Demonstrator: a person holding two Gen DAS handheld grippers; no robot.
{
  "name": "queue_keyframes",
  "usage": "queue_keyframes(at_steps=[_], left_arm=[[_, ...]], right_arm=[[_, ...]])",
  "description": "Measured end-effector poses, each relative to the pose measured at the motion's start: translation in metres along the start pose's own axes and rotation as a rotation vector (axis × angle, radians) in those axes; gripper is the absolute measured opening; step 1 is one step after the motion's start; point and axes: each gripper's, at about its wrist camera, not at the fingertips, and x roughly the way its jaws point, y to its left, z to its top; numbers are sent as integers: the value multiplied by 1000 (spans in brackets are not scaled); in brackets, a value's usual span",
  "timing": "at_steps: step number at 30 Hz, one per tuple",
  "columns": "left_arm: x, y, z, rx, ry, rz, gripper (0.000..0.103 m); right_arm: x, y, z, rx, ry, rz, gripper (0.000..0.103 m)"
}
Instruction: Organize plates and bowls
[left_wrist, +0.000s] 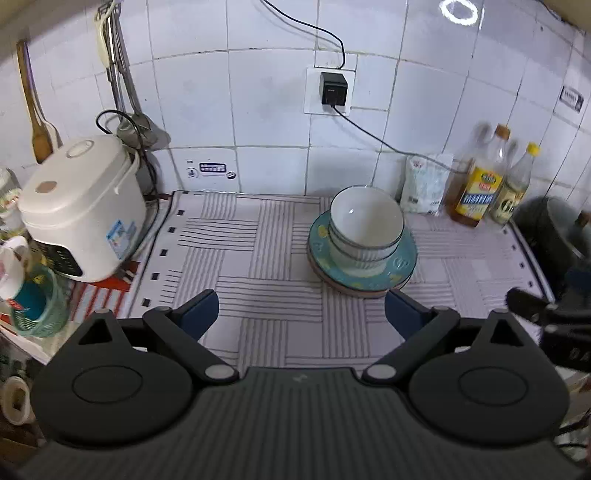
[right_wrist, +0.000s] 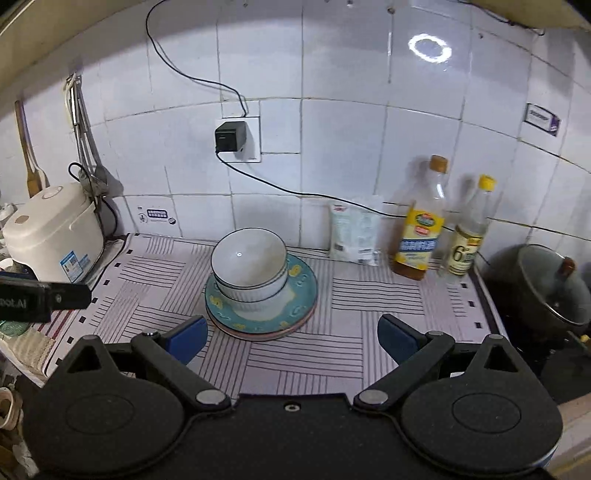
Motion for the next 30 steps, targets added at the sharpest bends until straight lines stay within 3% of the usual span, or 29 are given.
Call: queue_keyframes(at_steps=[15, 30], left_arm=[[-19, -10, -25, 23, 36, 26, 98], [-23, -4, -37, 32, 28, 33, 98]], right_arm=[[-37, 2, -22, 2, -20, -56, 100], [-40, 5, -34, -1, -33, -72, 100]])
